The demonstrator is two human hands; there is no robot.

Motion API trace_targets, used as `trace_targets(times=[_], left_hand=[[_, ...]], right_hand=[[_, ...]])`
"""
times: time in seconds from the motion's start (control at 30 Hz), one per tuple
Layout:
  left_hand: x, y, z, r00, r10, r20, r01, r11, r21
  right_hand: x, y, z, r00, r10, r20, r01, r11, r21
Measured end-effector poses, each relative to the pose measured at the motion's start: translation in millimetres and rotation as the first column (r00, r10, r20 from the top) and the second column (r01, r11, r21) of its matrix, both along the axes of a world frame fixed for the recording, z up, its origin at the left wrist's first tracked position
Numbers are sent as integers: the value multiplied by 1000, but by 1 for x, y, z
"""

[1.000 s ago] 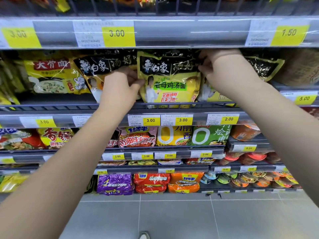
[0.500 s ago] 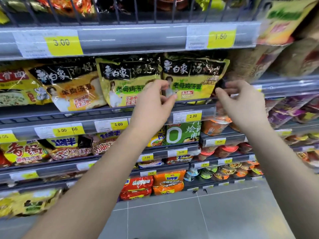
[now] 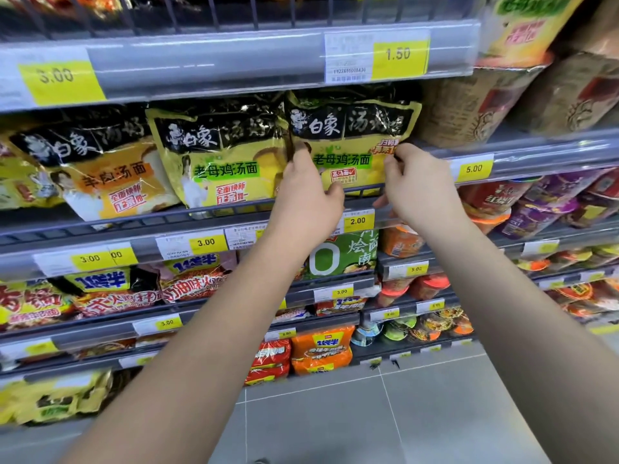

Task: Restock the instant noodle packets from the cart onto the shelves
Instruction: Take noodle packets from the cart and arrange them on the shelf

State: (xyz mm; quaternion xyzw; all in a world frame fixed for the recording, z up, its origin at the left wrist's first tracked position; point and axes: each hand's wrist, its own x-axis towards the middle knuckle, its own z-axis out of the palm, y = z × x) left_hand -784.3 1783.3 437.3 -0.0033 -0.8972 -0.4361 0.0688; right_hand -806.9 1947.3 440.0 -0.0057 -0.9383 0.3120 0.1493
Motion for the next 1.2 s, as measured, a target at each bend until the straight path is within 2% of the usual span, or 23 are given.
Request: trace_targets(times=[0.2, 0.33, 0.43, 0.57, 0.73, 0.83, 0.93, 1.1, 1.2], left_hand=[[8, -2, -1, 1000, 18, -10, -18, 999, 34], [21, -3, -1, 1000, 3, -21, -4, 999, -53], [25, -6, -1, 1000, 16, -26, -18, 998, -58], [31, -9, 4, 1000, 9, -23, -10, 1000, -25], [47, -24, 10, 995, 23, -96, -21, 999, 25], [62, -45, 14, 987, 72, -146, -63, 996, 67], [82, -76, 17, 968, 144, -204, -121, 985, 119], [115, -144, 17, 926, 303, -223, -282, 951, 124], [135, -183, 19, 892, 391, -228, -379, 920, 97]], right_hand=[[-10, 3, -1, 999, -6, -35, 6, 1000, 17], [-12, 3, -2, 999, -19, -26, 20, 998, 56], [-14, 3, 0, 1000, -19, -3, 19, 997, 79], [-10, 5, 2, 1000, -5, 30, 5, 1000, 13], [20, 6, 5, 990, 5, -141, 3, 998, 56], [37, -13, 16, 971, 99, -217, -90, 995, 49], [46, -46, 23, 943, 260, -207, -269, 963, -14], [57, -110, 27, 872, 456, -177, -486, 848, -212], [63, -149, 32, 828, 528, -186, -560, 786, -260]])
